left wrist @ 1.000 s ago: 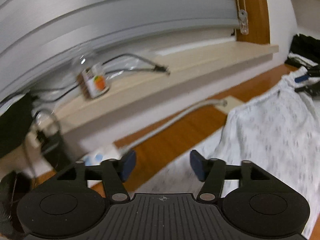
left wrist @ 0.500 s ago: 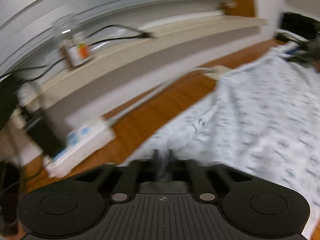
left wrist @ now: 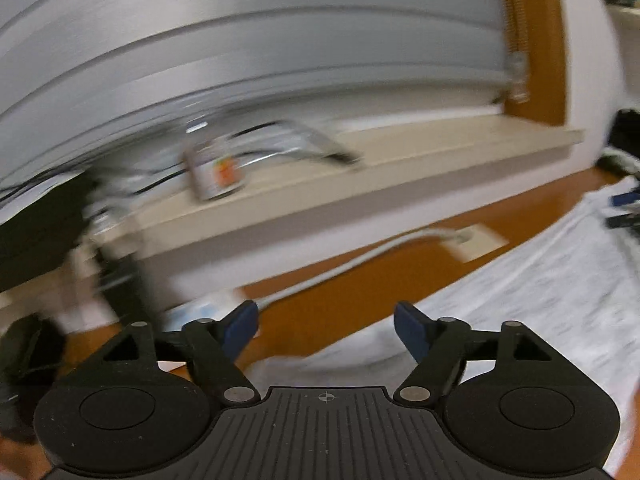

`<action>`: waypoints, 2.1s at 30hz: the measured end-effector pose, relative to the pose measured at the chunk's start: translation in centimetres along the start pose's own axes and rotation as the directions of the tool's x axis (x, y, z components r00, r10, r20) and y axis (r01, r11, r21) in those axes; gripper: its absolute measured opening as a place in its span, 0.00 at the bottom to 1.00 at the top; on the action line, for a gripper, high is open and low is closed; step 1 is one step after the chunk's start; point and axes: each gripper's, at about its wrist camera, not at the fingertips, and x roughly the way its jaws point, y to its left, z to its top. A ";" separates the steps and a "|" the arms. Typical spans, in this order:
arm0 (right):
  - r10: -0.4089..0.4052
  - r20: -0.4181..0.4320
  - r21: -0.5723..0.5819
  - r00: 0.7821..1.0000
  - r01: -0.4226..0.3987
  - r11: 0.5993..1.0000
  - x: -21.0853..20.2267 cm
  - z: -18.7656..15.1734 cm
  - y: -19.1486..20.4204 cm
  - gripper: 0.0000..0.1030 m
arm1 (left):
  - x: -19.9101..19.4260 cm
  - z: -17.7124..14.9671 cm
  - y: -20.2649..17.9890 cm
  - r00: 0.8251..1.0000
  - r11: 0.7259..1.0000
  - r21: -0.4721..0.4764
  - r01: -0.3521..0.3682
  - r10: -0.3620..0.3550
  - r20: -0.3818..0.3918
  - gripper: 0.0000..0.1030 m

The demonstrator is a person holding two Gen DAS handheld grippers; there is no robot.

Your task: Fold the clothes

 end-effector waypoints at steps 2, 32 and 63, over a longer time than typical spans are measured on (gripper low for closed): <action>0.001 0.017 0.017 1.000 -0.001 1.000 -1.4 -0.2 -0.5 0.47 | 0.9 1.1 -2.8 0.998 0.998 0.012 0.068 -0.069 0.015 0.77; -0.047 -0.100 0.022 0.994 0.050 0.999 -19.3 -13.5 -9.6 0.49 | 12.7 4.1 -22.2 0.898 0.892 0.101 0.441 -0.439 -0.043 0.85; -0.519 -0.009 -0.044 0.855 0.518 0.854 -5.9 1.2 -19.6 0.36 | 12.7 3.9 -21.6 0.884 0.881 0.069 0.467 -0.466 -0.042 0.96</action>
